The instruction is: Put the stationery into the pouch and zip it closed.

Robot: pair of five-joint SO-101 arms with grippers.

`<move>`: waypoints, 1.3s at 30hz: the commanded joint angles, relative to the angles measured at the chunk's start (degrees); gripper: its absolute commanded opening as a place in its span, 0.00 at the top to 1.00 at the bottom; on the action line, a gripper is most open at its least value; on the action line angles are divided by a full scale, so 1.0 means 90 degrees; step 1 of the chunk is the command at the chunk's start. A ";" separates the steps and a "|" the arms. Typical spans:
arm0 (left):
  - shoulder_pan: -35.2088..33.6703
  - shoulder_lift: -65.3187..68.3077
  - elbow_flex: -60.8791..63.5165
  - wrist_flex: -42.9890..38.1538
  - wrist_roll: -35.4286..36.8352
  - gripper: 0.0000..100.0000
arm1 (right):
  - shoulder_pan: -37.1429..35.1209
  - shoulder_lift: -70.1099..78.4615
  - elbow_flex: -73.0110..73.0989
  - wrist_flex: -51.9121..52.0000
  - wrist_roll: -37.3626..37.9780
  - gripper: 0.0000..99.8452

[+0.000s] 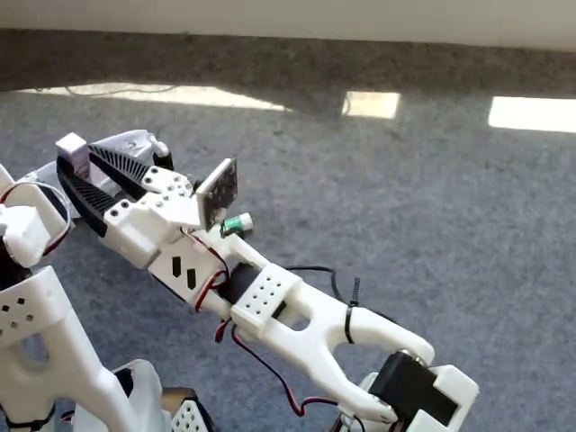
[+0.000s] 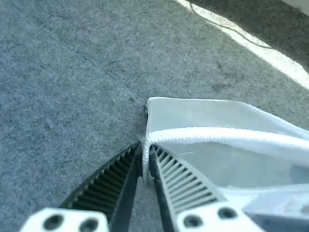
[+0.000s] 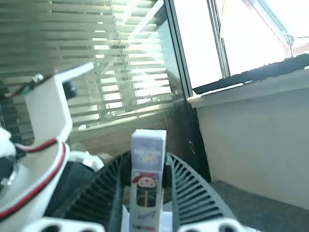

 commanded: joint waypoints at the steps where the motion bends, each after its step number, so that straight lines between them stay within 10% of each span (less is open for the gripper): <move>1: 0.0083 0.0093 0.0054 -0.0068 0.0029 0.99 | 0.0181 -0.0435 -0.0386 -0.0278 -0.0039 1.00; 39: 0.0093 0.0103 0.0063 -0.0059 0.0029 0.99 | 0.0151 0.0532 -0.0532 -0.0269 -0.0039 0.87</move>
